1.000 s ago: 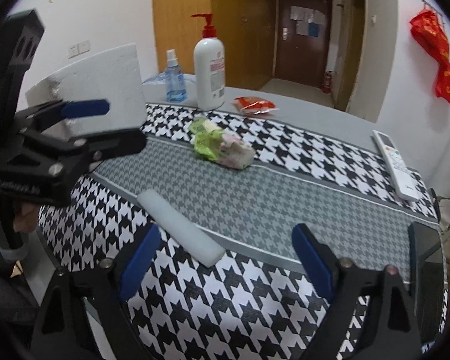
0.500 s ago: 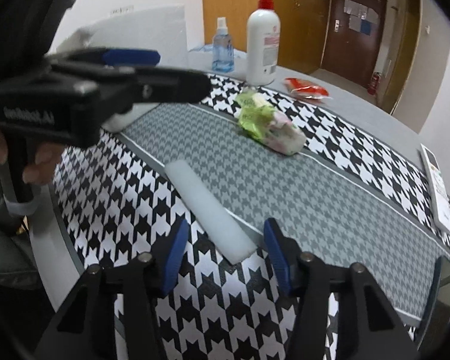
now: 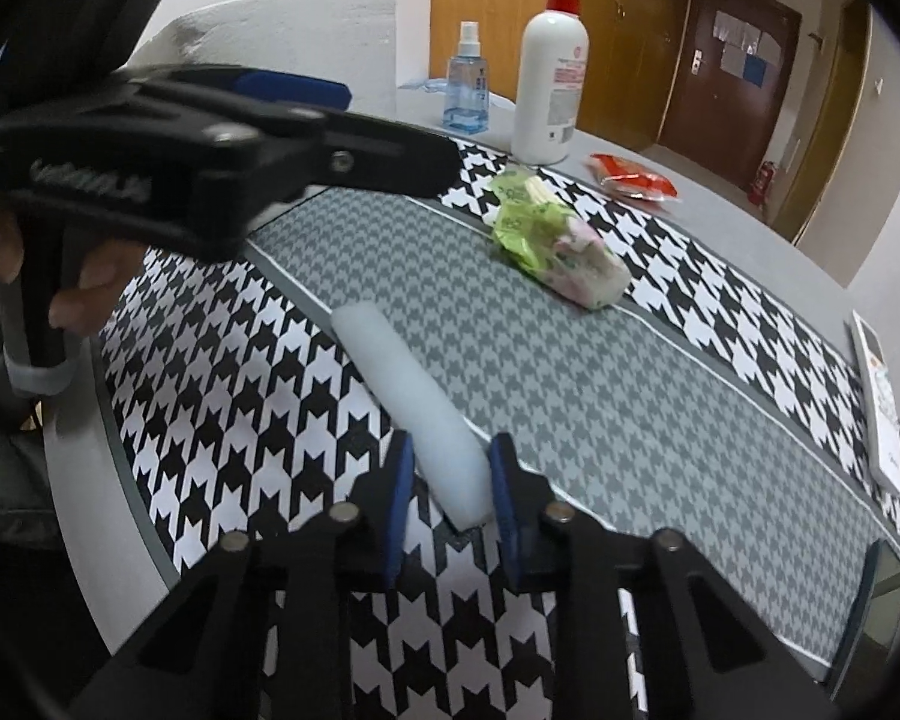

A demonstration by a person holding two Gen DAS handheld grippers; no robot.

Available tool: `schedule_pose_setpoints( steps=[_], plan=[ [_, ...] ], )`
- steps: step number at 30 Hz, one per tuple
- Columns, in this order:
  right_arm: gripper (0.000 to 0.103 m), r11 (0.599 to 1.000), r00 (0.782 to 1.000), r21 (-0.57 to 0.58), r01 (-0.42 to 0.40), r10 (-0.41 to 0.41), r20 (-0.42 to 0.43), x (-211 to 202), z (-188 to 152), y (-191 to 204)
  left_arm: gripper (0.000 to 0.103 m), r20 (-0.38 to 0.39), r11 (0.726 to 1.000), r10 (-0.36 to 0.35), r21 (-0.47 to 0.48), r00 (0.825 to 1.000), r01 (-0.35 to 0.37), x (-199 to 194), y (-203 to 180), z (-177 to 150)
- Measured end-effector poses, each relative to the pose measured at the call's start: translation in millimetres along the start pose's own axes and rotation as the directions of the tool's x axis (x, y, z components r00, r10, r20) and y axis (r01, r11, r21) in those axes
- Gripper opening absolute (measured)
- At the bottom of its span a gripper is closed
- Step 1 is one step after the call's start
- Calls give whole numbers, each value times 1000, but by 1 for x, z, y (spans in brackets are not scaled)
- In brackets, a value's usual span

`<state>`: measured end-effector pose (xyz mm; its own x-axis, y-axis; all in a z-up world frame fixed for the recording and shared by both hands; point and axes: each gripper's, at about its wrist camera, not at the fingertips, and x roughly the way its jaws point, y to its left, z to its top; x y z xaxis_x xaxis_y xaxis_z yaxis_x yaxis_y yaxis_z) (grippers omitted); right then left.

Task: Organize soft objects
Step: 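Close the right gripper on the white foam stick, then grasp the green tissue pack with the left gripper while the right gripper lifts the foam stick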

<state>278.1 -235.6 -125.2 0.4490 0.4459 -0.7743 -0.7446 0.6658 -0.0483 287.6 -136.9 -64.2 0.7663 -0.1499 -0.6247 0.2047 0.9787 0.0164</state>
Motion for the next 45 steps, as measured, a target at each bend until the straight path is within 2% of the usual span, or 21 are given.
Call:
schedule_pose_setpoints(
  steps=[3,10,22,27,38,41,45],
  plan=[
    [20,999,1000,33,-13,13,15,-11,-6,-2,102,-4,1000,2,0,1000,-2,2,0,2],
    [19,988,998,153,-8,-2,66,-36,-24,-21,102,-14,1000,8,17,1000,-8,8,-5,4],
    [19,954,992,291,74,-99,74,-64,-54,-47,102,-22,998,-11,61,1000,12,25,-18,15],
    [19,937,993,340,74,-101,61,-64,-64,-53,102,-38,997,-29,74,999,31,36,-20,20],
    [19,931,993,359,69,-97,60,-61,-67,-54,102,-87,997,-26,66,996,32,71,-20,27],
    [19,929,994,365,67,-96,61,-61,-68,-55,102,-101,995,-52,79,994,60,79,-25,26],
    [19,929,993,363,70,-98,58,-60,-68,-54,102,-101,993,-30,110,994,41,86,-31,25]
  ],
)
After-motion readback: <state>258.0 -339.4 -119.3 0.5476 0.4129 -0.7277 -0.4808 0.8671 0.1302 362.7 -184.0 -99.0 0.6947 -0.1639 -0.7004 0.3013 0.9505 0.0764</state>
